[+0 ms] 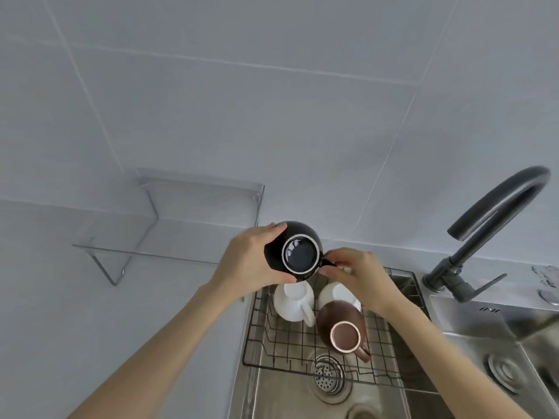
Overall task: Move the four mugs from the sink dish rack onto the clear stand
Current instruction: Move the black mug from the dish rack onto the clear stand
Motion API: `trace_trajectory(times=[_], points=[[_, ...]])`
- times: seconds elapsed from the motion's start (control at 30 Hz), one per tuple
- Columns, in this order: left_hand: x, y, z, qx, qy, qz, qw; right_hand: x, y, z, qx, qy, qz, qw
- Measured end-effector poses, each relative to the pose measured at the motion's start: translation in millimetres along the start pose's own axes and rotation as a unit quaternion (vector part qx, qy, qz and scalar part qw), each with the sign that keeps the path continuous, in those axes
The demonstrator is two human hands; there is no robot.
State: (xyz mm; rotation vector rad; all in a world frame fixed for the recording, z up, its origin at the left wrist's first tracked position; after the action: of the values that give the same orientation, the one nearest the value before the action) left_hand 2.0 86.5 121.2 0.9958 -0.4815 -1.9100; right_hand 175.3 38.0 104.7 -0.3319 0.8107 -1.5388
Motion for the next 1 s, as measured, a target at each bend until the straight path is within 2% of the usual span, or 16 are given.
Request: trace_trajectory(times=[0.17,0.33,0.5,0.63,0.8,1.0], points=[[-43.0,1.2,57.0,0.035,0.059,0.048,0.996,-45.0,-58.2,18.0,-0.007,0.048,0.060,0.997],[-71.4,-29.1,111.2,0.043,0.071,0.098,0.992,-84.7,-108.4,-5.4,-0.050,0.041,0.078,0.995],[-85.9,-85.6,161.7,0.069,0.082,0.151,0.983,-120.9,-152.9,-54.5,-0.125,0.043,0.058,0.989],[-85.5,-132.5,188.3,0.069,0.084,0.180,0.978,-143.9,-172.0,-114.9,-0.161,0.015,0.041,0.986],[-88.2,-186.6,200.7,0.050,0.077,0.203,0.975,-174.6,-182.5,-182.2,-0.195,-0.037,0.022,0.980],[-100.8,-229.0,194.4,-0.007,0.128,0.238,0.963,-216.8,-178.2,-224.2,-0.199,-0.056,0.027,0.978]])
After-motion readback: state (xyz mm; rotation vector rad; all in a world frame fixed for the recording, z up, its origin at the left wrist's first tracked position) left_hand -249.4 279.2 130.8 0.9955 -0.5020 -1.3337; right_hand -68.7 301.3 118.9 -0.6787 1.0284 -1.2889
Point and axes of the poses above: each hand's wrist, its own x-axis away from the middle knuckle, its own z-axis out of the back of the hand, y = z × x, the point moved 6 cm from there along -x, towards the middle knuckle, and after that the axes turned 14 degrees about y, right-handed, at the moved point
